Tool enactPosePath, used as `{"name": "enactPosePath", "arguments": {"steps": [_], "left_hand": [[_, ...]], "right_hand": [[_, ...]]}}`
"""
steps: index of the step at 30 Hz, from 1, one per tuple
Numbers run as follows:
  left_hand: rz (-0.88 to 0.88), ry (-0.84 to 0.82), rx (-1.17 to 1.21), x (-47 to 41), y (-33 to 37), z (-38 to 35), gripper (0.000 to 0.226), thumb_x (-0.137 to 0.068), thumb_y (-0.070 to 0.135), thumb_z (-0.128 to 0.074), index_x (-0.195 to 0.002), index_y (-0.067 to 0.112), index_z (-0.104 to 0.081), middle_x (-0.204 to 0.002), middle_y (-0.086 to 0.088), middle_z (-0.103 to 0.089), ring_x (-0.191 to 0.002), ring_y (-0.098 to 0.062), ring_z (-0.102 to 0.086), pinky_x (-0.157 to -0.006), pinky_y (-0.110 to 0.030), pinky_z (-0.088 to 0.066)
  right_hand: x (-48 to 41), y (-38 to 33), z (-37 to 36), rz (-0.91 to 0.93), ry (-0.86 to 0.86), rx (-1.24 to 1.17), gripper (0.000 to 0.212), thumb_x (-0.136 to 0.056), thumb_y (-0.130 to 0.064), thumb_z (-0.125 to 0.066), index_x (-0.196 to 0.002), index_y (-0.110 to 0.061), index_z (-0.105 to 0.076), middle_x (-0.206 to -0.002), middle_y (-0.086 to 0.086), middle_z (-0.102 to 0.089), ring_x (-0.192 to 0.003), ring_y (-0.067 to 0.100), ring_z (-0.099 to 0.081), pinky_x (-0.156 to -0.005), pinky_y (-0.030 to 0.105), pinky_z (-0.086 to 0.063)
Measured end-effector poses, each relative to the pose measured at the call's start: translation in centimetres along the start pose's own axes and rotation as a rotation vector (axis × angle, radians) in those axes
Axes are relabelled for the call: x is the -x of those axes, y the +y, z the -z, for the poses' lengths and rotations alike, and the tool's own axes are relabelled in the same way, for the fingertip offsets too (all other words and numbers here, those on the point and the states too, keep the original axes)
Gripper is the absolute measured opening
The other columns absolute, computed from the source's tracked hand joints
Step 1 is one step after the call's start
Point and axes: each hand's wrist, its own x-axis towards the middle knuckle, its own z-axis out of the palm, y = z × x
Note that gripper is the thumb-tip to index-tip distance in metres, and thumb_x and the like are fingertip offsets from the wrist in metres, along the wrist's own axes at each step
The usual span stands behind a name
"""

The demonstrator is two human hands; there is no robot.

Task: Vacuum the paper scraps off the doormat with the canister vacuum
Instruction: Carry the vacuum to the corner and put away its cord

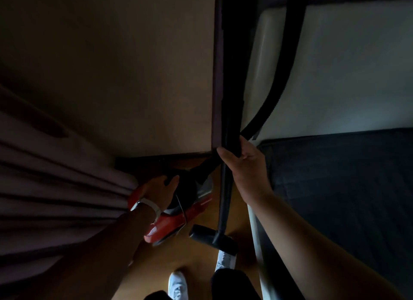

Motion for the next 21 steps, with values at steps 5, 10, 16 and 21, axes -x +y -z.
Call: {"name": "enactPosePath", "arguments": {"steps": [5,10,16,21], "left_hand": [[-0.022,-0.006,0.01,-6.0,-3.1,-5.2,0.045,-0.094,0.049,-0.05,-0.105,0.01,-0.07,-0.109,-0.011,-0.069,-0.104,-0.029,-0.062,-0.086,-0.028,-0.042],[-0.047,-0.016,0.098,-11.7,-6.9,-10.2,0.043,-0.089,0.054,-0.053,-0.092,0.016,-0.072,-0.095,-0.005,-0.071,-0.091,-0.024,-0.065,-0.085,-0.035,-0.051],[-0.104,-0.017,0.129,-17.9,-10.5,-16.0,0.041,-0.09,0.053,-0.052,-0.09,0.015,-0.069,-0.098,-0.003,-0.068,-0.094,-0.024,-0.063,-0.087,-0.034,-0.05],[-0.149,0.001,0.128,-22.5,-12.9,-20.0,0.036,-0.091,0.051,-0.052,-0.064,0.026,-0.054,-0.087,-0.01,-0.068,-0.081,-0.025,-0.064,-0.069,-0.028,-0.046]], "right_hand": [[-2.2,6.5,-1.0,0.067,-0.006,-0.01,0.022,-0.088,-0.017,-0.073,-0.11,-0.019,-0.073,-0.103,0.017,-0.073,-0.102,0.036,-0.069,-0.092,0.052,-0.054],[-4.1,13.4,-2.4,0.104,0.012,0.033,0.024,-0.083,-0.025,-0.075,-0.107,-0.028,-0.073,-0.094,-0.001,-0.075,-0.094,0.019,-0.071,-0.086,0.042,-0.057],[-6.5,20.0,-3.0,0.192,0.043,0.049,0.034,-0.09,-0.011,-0.073,-0.124,-0.01,-0.069,-0.109,0.0,-0.076,-0.106,0.015,-0.071,-0.094,0.035,-0.057],[-8.0,24.6,-3.5,0.228,0.056,0.074,0.029,-0.091,-0.011,-0.073,-0.12,-0.013,-0.072,-0.109,-0.003,-0.076,-0.104,0.012,-0.072,-0.094,0.032,-0.057]]}}
